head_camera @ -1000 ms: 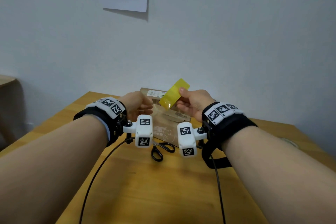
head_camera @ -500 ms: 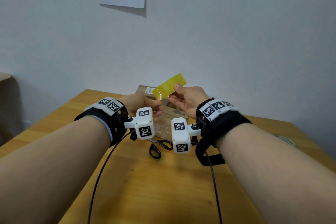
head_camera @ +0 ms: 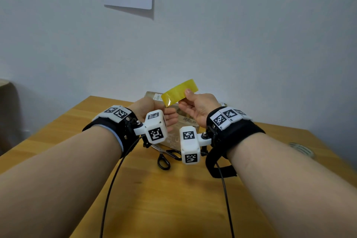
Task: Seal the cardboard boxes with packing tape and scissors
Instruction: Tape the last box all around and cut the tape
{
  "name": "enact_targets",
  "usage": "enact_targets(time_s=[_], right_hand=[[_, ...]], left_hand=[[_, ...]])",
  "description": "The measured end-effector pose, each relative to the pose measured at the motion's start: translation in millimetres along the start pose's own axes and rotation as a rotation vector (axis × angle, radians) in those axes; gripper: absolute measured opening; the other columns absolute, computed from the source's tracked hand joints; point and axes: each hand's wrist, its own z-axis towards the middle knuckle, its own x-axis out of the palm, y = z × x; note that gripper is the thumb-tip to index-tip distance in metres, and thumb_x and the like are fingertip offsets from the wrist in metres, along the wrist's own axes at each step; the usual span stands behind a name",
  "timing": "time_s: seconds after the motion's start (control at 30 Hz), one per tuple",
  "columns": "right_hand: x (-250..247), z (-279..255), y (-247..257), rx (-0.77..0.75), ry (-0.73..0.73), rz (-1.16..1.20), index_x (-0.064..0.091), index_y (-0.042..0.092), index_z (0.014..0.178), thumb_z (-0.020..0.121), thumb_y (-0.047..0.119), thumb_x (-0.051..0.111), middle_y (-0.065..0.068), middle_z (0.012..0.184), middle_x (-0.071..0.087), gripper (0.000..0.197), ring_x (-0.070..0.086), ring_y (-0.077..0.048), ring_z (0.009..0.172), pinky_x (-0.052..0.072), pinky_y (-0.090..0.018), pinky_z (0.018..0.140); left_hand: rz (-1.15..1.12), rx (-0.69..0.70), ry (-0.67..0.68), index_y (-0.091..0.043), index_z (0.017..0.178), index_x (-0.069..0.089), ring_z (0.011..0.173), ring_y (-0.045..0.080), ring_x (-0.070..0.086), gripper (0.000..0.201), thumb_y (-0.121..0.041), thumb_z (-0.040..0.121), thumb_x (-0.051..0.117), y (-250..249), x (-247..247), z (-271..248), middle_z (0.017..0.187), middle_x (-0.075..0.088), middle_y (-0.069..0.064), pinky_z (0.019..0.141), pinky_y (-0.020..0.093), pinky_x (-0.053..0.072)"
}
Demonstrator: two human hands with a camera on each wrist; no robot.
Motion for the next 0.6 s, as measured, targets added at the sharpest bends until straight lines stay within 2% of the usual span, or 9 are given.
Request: enact_targets(time_s=[0.17,0.23,0.37,0.5,0.6], right_hand=[[0.8,-0.4,1.1,-0.001,-0.002,0.005,0.059,-0.002,0.084,0.095,0.006,0.061,-0.013,0.078,0.063,0.014,0.064,-0.020,0.069,0.058,-0.033,0.069],[1.3,-0.4,0.8,0.002,-0.007,0.007,0.059,-0.002,0.084,0.095,0.006,0.061,-0.012,0.078,0.063,0.014,0.064,-0.020,0.069,0.058,-0.033,0.068],[1.9,-1.6,0.4,0.010,-0.007,0.021,0.059,-0.003,0.086,0.095,0.006,0.061,-0.012,0.079,0.063,0.013,0.064,-0.020,0.069,0.059,-0.030,0.065],[2.6,-2.3,-0.2,0.005,-0.004,0.028,0.059,-0.002,0.086,0.095,0.006,0.061,-0.012,0.077,0.063,0.012,0.064,-0.019,0.067,0.058,-0.030,0.063],[3.3,-1.5,0.1,-0.001,-0.002,0.037,0.060,-0.002,0.087,0.095,0.006,0.061,-0.012,0.079,0.064,0.012,0.064,-0.019,0.068,0.060,-0.030,0.063]], left_hand=[[-0.100,-0.011,0.043,0.004,0.074,0.069,0.084,0.025,0.061,0.051,-0.024,0.100,0.036,-2.5,0.3,-1.7,0.083,0.068,0.014,0.086,0.038,0.044],[-0.116,-0.010,0.029,0.002,0.077,0.068,0.082,0.024,0.062,0.046,-0.025,0.100,0.038,-2.4,-0.5,0.6,0.081,0.068,0.013,0.083,0.037,0.046],[-0.105,0.018,-0.025,-0.001,0.080,0.063,0.073,0.022,0.063,0.035,-0.023,0.099,0.043,-1.6,1.1,5.4,0.074,0.068,0.012,0.071,0.035,0.051],[-0.083,0.055,-0.068,0.001,0.081,0.059,0.058,0.022,0.063,0.032,-0.018,0.100,0.043,-3.6,3.4,7.1,0.066,0.065,0.013,0.048,0.029,0.056],[-0.089,0.062,-0.085,0.002,0.083,0.058,0.057,0.023,0.063,0.030,-0.018,0.100,0.042,-6.0,3.0,8.2,0.067,0.065,0.014,0.043,0.030,0.054]])
